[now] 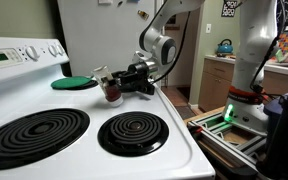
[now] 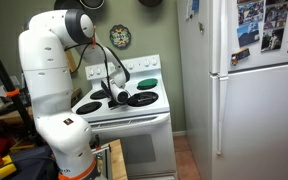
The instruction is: Set the ketchup bottle upright on the stove
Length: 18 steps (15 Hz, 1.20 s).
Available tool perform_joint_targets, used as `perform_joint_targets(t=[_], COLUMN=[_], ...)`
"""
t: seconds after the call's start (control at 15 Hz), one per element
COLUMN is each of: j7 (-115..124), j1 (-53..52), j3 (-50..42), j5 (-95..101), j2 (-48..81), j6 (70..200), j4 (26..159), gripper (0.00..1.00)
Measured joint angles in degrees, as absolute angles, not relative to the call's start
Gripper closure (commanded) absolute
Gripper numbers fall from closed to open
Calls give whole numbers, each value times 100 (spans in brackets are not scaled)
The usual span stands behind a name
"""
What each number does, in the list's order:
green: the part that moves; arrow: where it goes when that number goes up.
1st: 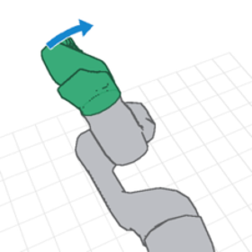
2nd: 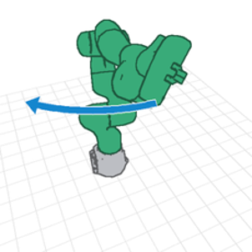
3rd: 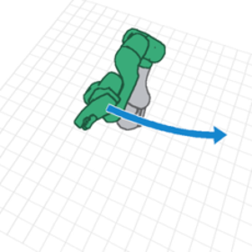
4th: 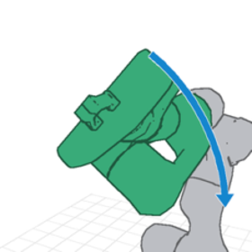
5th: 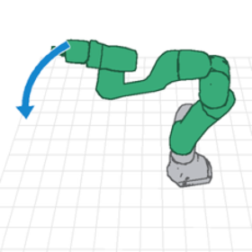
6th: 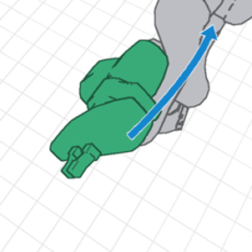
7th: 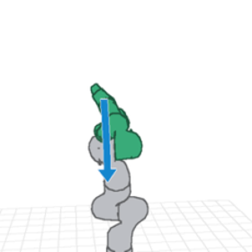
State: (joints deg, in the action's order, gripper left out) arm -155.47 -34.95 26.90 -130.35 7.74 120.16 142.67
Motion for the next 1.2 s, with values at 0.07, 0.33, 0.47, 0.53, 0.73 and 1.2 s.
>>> perform_joint_targets(t=[0.07, 0.33, 0.47, 0.53, 0.73, 1.2], j7=[-15547, -15547, -15547, -15547, -15548, -15547], j1=[-3475, -3365, -3329, -3320, -3245, -3002], j3=[2676, 2634, 2634, 2635, 2630, 2624], j5=[-13112, -13352, -13376, -13383, -13448, -13508], j2=[708, 419, 352, 334, 212, -210], j6=[11971, 11772, 11711, 11685, 11654, 11556], j4=[14349, 14621, 14706, 14737, 14765, 14777], gripper=[55, 55, 55, 55, 55, 55])
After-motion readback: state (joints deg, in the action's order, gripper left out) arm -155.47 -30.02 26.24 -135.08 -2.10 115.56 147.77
